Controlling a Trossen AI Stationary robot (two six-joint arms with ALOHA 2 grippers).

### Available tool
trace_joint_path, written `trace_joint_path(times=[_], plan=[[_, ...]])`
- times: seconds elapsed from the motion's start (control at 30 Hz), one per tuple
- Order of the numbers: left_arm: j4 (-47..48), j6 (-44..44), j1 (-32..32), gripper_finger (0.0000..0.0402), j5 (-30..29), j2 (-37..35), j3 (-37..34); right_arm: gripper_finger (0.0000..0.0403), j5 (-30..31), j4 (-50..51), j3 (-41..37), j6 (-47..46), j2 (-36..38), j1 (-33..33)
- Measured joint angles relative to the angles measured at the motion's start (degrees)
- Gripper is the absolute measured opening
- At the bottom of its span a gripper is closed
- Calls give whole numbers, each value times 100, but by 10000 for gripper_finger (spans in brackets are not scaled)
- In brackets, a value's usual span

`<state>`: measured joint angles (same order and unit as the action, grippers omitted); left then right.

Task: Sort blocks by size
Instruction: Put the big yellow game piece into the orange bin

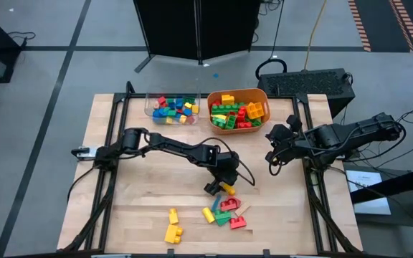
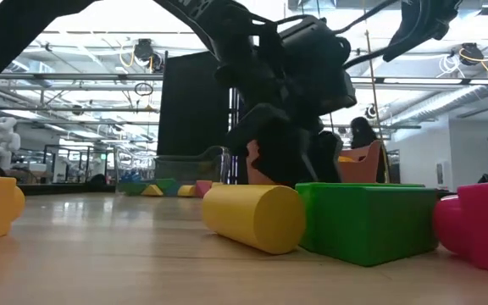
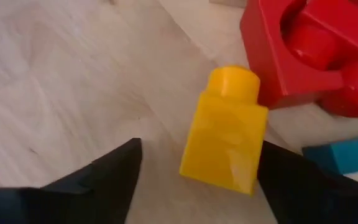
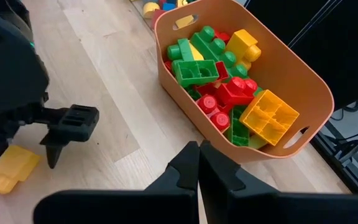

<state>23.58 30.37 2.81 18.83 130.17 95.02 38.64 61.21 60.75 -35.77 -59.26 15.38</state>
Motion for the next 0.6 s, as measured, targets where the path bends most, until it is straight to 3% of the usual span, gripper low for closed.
trace_joint_path(times=[0.2, 0.37, 0.6], plan=[[-73, -42, -6, 186, -96, 0, 0, 4, 1, 8, 0, 0, 1, 0], [-97, -614, -40, 87, -95, -2, 2, 4, 17, 29, 0, 0, -1, 0], [-56, -1194, -277, 7, -96, -95, 4, 4, 32, 37, 0, 35, 0, 0]])
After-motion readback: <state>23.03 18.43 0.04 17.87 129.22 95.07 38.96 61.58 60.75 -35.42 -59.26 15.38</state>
